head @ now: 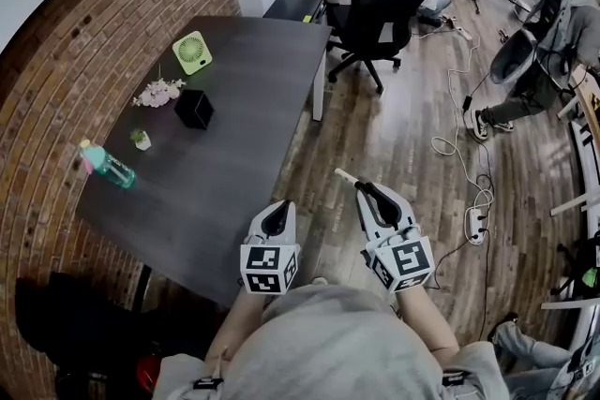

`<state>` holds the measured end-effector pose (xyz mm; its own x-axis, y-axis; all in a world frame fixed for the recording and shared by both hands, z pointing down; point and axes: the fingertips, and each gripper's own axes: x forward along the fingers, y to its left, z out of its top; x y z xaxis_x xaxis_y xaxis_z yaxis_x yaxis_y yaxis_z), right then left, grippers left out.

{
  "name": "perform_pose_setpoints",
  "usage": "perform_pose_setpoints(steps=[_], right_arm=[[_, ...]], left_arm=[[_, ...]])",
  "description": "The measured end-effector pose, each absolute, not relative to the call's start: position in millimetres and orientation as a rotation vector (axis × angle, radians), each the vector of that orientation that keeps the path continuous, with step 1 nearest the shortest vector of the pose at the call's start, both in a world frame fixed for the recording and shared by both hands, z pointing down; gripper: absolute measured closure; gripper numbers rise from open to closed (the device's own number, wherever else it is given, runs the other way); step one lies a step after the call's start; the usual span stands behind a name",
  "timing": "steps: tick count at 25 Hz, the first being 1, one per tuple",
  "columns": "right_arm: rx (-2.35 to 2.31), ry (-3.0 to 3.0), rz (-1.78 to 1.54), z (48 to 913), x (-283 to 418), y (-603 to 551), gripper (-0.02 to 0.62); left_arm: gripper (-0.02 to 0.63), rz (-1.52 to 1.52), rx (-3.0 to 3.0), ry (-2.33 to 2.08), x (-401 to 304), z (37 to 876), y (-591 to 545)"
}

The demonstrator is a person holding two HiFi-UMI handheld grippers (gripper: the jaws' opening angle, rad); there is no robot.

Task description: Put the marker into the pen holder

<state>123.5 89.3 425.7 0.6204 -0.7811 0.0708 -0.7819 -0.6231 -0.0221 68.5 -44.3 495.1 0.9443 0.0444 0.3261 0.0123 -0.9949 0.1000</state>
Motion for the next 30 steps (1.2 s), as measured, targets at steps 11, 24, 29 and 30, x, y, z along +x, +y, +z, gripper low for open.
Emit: perform_pose_setpoints(steps=[11, 24, 29, 30], right_arm=[[2.778, -1.428, 0.143, 431.5, 138.1, 62.3, 0.529], [2.636, -1.654, 0.117, 429.0, 192.7, -13.0, 0.529], [2.578, -1.737, 0.106, 424.4, 219.5, -47.2, 0.529], [2.564, -1.755, 0.105, 423.2, 224.5, -53.4, 0.529]], left_arm=[[0.589, 0.533, 2.978, -0.038, 76.3, 503.3, -70.4], [0.589, 0.502, 2.936, -0.315, 105.5, 504.0, -138.9], [0.589, 0.499, 2.912, -0.415, 122.7, 503.1, -167.5], [0.589, 0.500, 2.906, -0.433, 126.2, 502.7, -172.4]])
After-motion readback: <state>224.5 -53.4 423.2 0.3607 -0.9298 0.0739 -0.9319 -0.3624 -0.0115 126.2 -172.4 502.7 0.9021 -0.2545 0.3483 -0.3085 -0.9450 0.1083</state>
